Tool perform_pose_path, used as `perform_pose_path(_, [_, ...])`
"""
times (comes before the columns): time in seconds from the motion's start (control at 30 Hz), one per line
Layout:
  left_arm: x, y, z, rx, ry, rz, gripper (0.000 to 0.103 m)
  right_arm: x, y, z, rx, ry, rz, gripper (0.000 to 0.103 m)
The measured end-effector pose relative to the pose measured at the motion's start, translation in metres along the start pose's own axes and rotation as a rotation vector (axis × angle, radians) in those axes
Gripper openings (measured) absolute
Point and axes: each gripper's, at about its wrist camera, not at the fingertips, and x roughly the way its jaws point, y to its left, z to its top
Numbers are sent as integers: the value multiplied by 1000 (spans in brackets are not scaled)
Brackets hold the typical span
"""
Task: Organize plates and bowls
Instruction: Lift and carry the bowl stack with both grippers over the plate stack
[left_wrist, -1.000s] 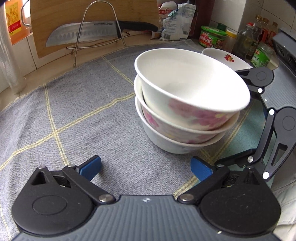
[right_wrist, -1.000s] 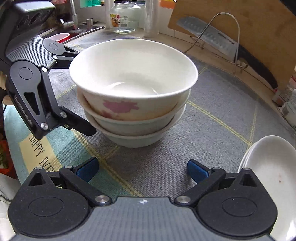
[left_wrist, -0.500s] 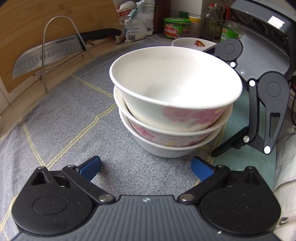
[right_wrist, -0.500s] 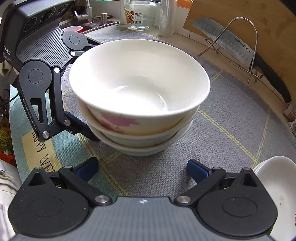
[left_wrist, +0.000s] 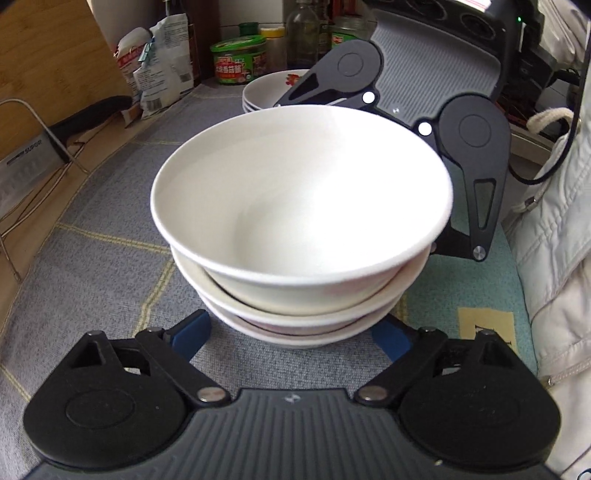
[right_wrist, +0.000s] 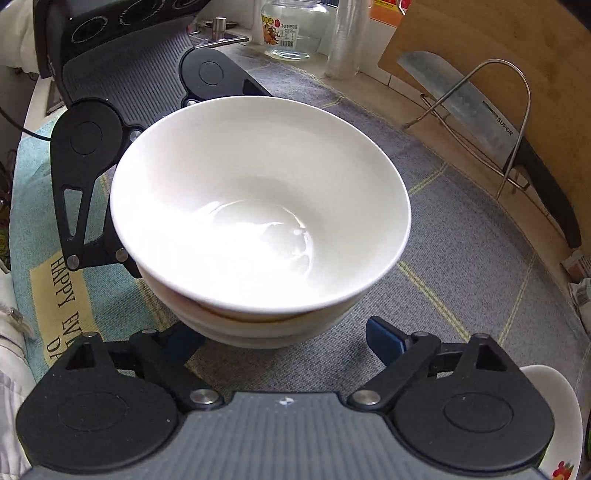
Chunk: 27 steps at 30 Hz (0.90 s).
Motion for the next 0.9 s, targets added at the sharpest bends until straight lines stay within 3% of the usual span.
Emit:
perform_pose_path(0.13, [-3,0,0,38,-15,-23,77,-3,0,1,-38,-17,30,84])
perform_pose_path(0.9, [1,2,9,115,44,-36,76,-9,5,8,-49,-23,57,83])
